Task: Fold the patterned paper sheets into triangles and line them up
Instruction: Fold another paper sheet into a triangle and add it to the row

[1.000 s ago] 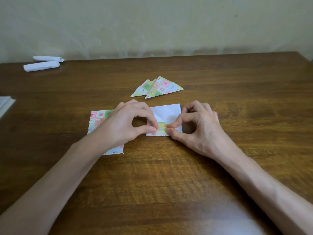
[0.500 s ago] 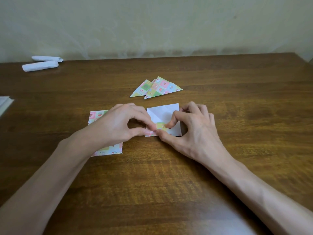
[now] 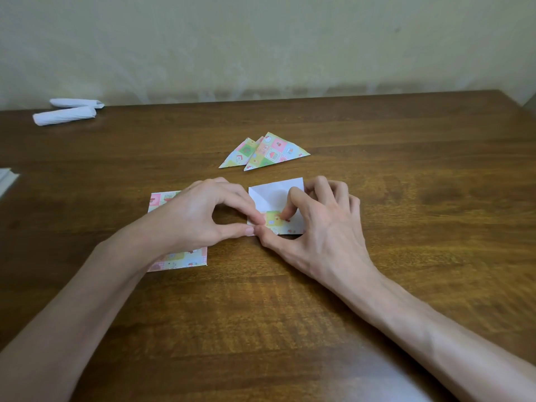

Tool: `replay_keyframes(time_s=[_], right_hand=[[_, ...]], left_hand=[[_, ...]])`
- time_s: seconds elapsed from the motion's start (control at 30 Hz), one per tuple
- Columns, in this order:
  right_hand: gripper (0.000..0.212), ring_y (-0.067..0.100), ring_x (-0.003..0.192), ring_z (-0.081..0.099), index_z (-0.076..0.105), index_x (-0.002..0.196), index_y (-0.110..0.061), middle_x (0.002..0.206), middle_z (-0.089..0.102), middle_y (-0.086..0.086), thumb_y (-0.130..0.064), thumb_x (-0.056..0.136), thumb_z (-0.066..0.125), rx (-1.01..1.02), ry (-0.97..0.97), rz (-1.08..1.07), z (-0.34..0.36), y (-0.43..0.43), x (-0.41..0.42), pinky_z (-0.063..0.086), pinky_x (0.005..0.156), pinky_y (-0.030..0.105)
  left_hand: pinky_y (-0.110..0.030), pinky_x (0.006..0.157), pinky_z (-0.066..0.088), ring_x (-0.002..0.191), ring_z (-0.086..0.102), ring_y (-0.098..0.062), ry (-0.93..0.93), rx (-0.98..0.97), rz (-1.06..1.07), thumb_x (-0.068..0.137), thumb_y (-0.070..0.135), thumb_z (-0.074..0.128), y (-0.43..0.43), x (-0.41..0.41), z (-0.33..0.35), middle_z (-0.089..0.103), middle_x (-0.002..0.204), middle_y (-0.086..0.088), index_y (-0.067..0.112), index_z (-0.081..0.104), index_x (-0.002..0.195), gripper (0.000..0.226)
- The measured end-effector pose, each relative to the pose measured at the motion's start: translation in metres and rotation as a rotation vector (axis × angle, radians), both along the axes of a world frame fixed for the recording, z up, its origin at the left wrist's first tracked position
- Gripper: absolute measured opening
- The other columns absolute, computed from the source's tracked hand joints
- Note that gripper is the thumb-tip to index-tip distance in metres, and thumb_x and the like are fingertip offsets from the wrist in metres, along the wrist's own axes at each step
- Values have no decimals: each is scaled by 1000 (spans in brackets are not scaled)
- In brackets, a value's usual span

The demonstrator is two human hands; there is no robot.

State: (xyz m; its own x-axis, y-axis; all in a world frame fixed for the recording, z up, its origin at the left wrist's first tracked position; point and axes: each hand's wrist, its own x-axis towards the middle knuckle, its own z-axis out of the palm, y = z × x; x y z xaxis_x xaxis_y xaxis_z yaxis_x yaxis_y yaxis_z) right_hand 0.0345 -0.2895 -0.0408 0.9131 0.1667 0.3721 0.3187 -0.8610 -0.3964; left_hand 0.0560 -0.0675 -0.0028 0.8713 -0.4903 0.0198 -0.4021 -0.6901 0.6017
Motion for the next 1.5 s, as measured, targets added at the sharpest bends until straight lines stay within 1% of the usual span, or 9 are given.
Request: replay_keyframes(time_s=[0.23, 0.47, 0.6, 0.73, 0.83, 0.97, 1.1, 1.3, 1.5], right_hand=[[52, 23, 112, 44, 54, 84, -33, 104, 49, -9, -83, 68, 59, 5, 14, 3, 0, 1, 2, 34, 94, 41], [48, 17, 116, 40, 55, 88, -36, 109, 46, -13, -79, 69, 64, 61, 48, 33, -3, -4, 5, 25, 95, 33], [49, 15, 121, 36, 56, 91, -37, 112, 43, -15, -80, 68, 57, 42, 105, 53, 1, -7, 6, 21, 95, 31], [41, 11, 125, 33, 60, 94, -39, 116, 44, -18, -72, 70, 63, 52, 181, 83, 6, -11, 7, 20, 98, 29], [37, 9, 125, 31, 61, 95, -40, 116, 44, -18, -69, 72, 68, 55, 184, 87, 8, -13, 6, 20, 99, 29], [29, 4, 122, 27, 63, 96, -43, 117, 42, -20, -57, 75, 78, 98, 277, 125, 14, -18, 8, 17, 99, 28], [28, 1, 120, 25, 65, 97, -44, 120, 42, -20, -56, 77, 79, 85, 318, 150, 21, -22, 9, 17, 99, 27], [24, 5, 128, 29, 68, 102, -46, 123, 42, -19, -48, 81, 80, 90, 403, 182, 28, -29, 10, 17, 100, 25], [23, 5, 132, 29, 69, 107, -48, 129, 41, -18, -37, 88, 78, 107, 478, 231, 36, -35, 11, 19, 105, 25]], left_hand=[[-39, 107, 42, 114, 58, -8, 23, -25, -11, 79, 50, 74, 0, 0, 2, 69, 106, 26, 46, 79, 101, 23], [-37, 108, 41, 116, 56, -6, 32, -16, 3, 82, 41, 80, 0, 0, 2, 69, 106, 28, 46, 80, 102, 20], [-39, 106, 42, 115, 56, -7, 16, -24, 1, 80, 49, 76, 0, -2, 1, 69, 106, 29, 47, 79, 102, 22], [-39, 107, 42, 116, 56, -7, 16, -15, 6, 79, 52, 73, 1, -2, 0, 68, 108, 28, 47, 79, 102, 24], [-41, 107, 42, 115, 56, -7, 3, -9, -1, 80, 51, 73, 1, -2, 0, 68, 108, 29, 48, 79, 102, 23], [-45, 108, 41, 116, 55, -6, -4, 3, -2, 81, 52, 72, 1, -2, 0, 67, 109, 31, 50, 78, 103, 22], [-44, 109, 40, 118, 54, -5, 4, 5, 7, 80, 55, 69, 0, -3, 1, 67, 110, 30, 49, 78, 103, 25], [-39, 110, 39, 119, 54, -5, 13, 19, 21, 85, 41, 78, 1, -3, 1, 66, 110, 31, 48, 78, 103, 19], [-43, 109, 40, 120, 53, -4, 28, 18, 20, 80, 55, 69, 0, -5, 3, 66, 111, 31, 49, 77, 104, 26]])
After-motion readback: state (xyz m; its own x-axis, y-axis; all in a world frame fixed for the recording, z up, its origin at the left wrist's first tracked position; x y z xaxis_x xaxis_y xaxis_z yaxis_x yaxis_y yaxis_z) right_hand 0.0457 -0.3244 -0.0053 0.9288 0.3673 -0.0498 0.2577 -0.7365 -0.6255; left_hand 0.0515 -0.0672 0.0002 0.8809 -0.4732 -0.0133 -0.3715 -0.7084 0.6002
